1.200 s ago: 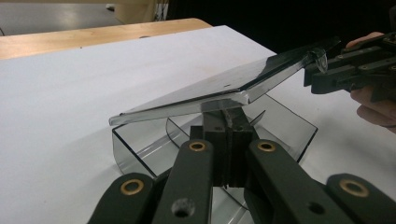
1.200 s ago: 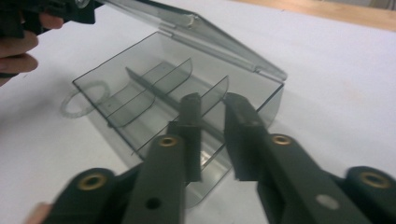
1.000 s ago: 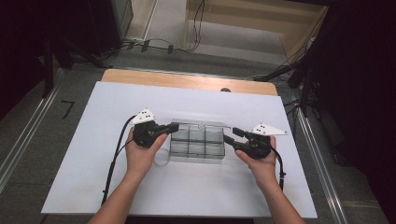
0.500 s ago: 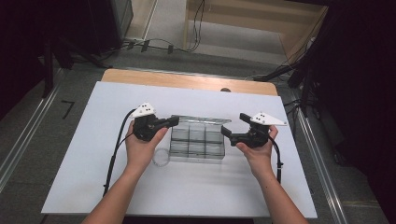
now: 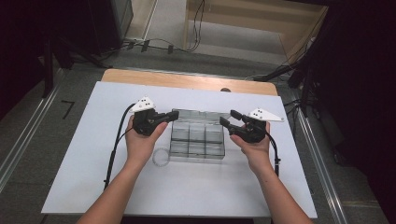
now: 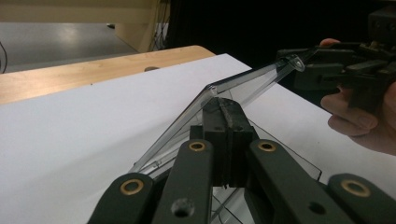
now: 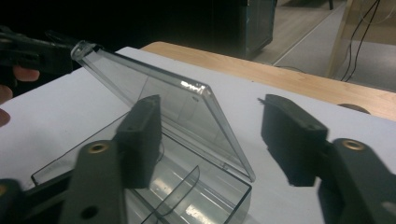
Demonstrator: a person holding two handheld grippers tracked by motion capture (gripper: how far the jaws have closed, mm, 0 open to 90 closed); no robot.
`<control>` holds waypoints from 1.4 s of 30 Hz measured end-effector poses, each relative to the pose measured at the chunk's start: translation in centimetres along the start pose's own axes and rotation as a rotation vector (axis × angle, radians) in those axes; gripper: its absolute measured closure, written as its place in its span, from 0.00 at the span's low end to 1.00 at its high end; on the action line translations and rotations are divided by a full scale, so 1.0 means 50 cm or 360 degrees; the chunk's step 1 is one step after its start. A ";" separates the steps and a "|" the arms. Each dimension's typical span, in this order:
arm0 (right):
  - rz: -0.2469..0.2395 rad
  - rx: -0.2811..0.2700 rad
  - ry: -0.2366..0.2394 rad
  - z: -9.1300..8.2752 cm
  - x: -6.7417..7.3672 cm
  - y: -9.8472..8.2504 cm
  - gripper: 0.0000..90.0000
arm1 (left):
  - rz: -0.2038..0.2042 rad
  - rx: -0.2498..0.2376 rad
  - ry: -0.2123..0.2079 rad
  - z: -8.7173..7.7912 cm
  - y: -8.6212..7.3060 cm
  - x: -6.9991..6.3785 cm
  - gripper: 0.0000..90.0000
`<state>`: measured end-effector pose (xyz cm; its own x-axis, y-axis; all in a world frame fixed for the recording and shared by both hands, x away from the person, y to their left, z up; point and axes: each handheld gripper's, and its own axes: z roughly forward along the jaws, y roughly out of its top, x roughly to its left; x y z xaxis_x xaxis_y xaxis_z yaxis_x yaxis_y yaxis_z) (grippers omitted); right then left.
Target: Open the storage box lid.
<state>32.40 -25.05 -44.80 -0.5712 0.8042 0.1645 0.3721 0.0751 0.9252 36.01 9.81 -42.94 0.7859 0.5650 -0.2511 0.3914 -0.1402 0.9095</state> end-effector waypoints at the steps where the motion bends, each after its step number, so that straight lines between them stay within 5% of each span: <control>1: 0.0004 -0.0003 0.0018 0.001 -0.001 -0.001 0.56 | 0.0004 -0.0001 0.0004 0.000 0.002 0.001 0.99; 7: 0.0012 -0.0011 -0.0013 0.006 -0.007 0.000 0.72 | 0.0021 0.0001 -0.0001 0.002 0.009 0.006 0.96; 10: 0.0023 -0.0002 -0.0043 0.009 -0.012 -0.002 0.76 | 0.0038 0.0010 -0.0080 -0.001 0.006 0.006 0.88; 16: 0.0039 -0.0004 -0.0037 0.015 -0.019 -0.003 0.76 | 0.0085 0.0034 0.0003 -0.013 -0.019 0.007 0.52; 23: 0.0034 0.0015 -0.0036 0.026 -0.021 0.001 0.75 | 0.0036 0.0057 0.0080 0.005 -0.022 0.029 0.11; 28: 0.0044 0.0031 -0.0035 0.033 -0.027 0.009 0.76 | 0.0010 0.0088 0.0243 0.033 -0.018 0.045 0.14; 35: 0.0097 0.0017 -0.0020 0.043 -0.041 0.013 0.79 | -0.0004 0.0080 0.0153 0.063 -0.015 0.062 0.47; 42: 0.0121 0.0019 -0.0025 0.056 -0.051 0.016 0.80 | -0.0011 0.0081 0.0185 0.081 -0.016 0.065 0.68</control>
<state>36.24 -25.40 -45.43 -0.5295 0.8170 0.2284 0.4226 0.0206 0.9061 40.17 8.47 -45.79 0.7234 0.6564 -0.2144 0.4228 -0.1755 0.8891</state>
